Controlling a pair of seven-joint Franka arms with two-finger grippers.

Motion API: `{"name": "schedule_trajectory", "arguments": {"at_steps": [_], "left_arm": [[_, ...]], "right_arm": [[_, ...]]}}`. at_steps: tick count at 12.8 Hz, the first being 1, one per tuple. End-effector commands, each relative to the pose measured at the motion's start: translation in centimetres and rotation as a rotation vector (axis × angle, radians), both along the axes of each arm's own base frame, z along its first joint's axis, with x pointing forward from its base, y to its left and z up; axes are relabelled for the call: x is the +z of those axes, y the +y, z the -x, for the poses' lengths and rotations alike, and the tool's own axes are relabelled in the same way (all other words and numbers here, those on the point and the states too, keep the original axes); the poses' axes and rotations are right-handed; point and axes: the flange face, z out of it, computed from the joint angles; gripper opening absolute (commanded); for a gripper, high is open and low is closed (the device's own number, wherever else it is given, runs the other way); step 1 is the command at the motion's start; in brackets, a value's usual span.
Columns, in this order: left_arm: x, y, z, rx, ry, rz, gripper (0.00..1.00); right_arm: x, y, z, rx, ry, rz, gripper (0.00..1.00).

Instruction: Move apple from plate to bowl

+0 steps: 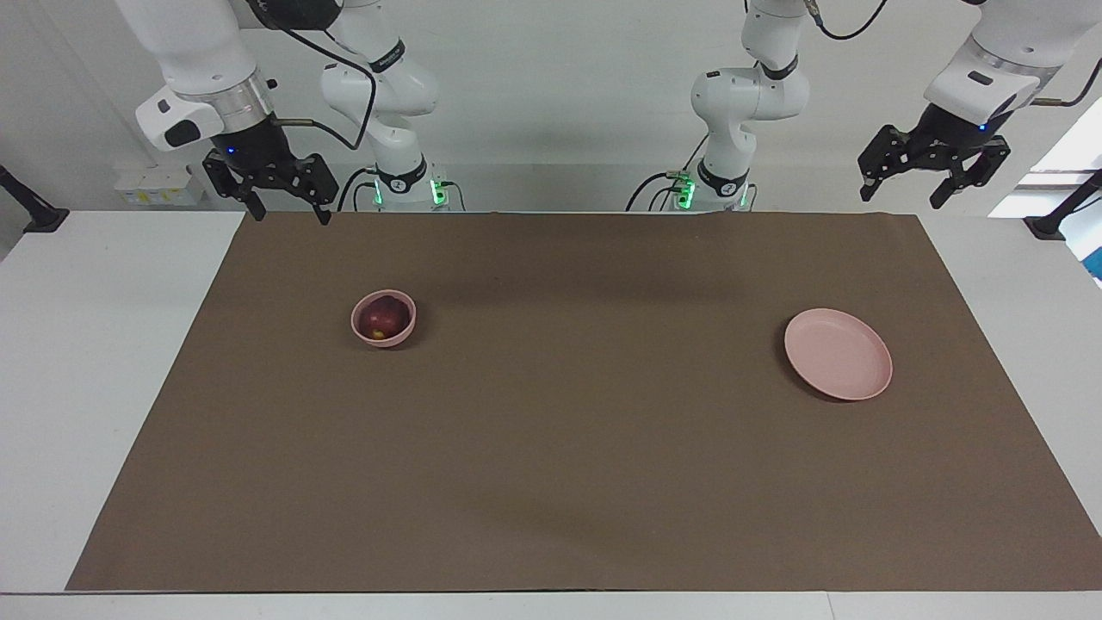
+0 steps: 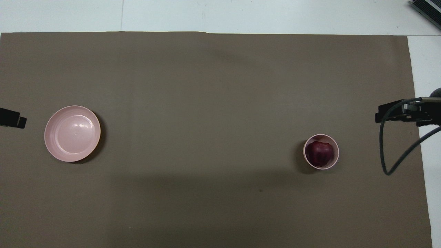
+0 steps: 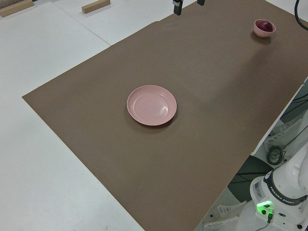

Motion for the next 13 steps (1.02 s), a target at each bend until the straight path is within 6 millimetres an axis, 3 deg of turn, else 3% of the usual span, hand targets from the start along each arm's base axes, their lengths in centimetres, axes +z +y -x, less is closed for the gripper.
{"name": "schedule_trajectory", "arguments": {"at_steps": [1, 5, 13], "left_arm": [[0.0, -0.1, 0.9, 0.009, 0.007, -0.024, 1.00], [0.0, 0.9, 0.9, 0.029, 0.008, -0.024, 1.00], [0.0, 0.9, 0.9, 0.029, 0.008, -0.024, 1.00]], "right_arm": [[0.1, 0.1, -0.3, -0.021, 0.009, -0.001, 1.00], [-0.2, 0.2, 0.1, -0.019, 0.019, 0.001, 1.00], [-0.2, 0.3, 0.2, -0.016, 0.021, 0.001, 1.00]]}}
